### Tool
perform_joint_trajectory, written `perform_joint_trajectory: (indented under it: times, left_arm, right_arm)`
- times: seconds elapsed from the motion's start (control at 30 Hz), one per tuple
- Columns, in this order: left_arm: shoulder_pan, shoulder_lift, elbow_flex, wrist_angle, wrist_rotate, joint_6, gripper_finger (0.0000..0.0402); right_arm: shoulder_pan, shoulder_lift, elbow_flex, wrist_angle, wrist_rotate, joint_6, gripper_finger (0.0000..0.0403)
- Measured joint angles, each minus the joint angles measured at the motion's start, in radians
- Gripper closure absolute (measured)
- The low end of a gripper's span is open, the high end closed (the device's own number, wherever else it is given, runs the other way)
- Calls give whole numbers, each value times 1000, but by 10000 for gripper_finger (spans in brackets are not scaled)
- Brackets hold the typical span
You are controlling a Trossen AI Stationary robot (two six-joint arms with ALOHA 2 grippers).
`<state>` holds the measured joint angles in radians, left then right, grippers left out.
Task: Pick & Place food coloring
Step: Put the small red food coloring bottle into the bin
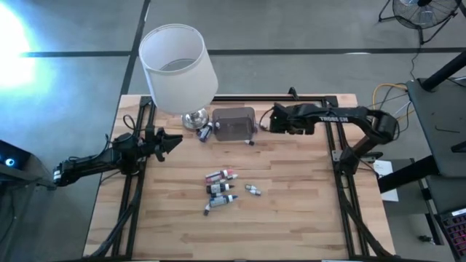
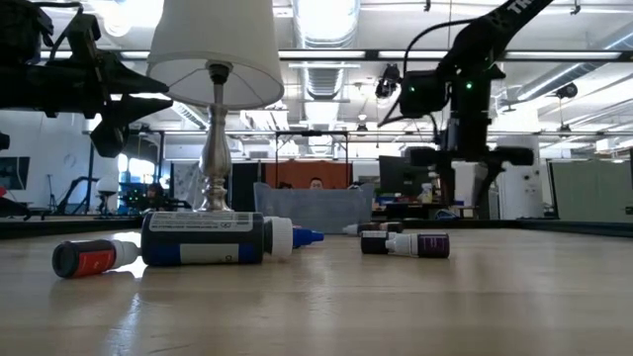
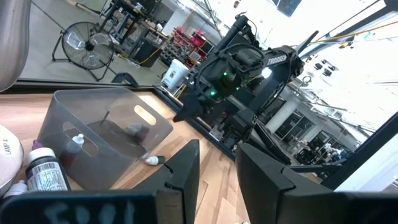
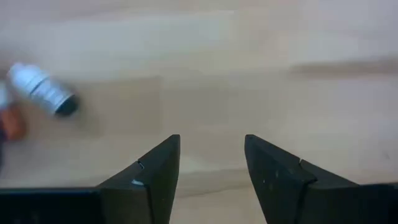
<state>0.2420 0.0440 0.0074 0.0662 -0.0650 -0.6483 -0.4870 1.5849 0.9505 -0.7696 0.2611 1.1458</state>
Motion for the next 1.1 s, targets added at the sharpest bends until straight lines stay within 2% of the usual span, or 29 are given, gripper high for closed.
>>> perform_joint_trajectory:
  times: [0.17,0.23,0.3,0.37,0.53,0.73,0.93,1.1]
  left_arm:
    - [0,0,0,0,0,0,316]
    - [0,0,0,0,0,0,317]
    - [0,0,0,0,0,0,317]
    - [0,0,0,0,0,0,316]
    - [0,0,0,0,0,0,316]
    - [0,0,0,0,0,0,316]
    - [0,0,0,0,0,0,317]
    - [0,0,0,0,0,0,316]
  right_arm:
    - [-24,16,29,59,6,91,237]
    - [-56,27,29,136,-51,-6,241]
    - [-94,48,31,245,-163,-117,244]
    - [-123,80,37,298,-237,-130,246]
    - [-127,175,113,304,-234,-84,254]
    - [-82,311,304,290,-260,-180,269]
    - [-70,451,520,141,-257,-283,278]
    - [-70,529,652,-3,-192,-349,275]
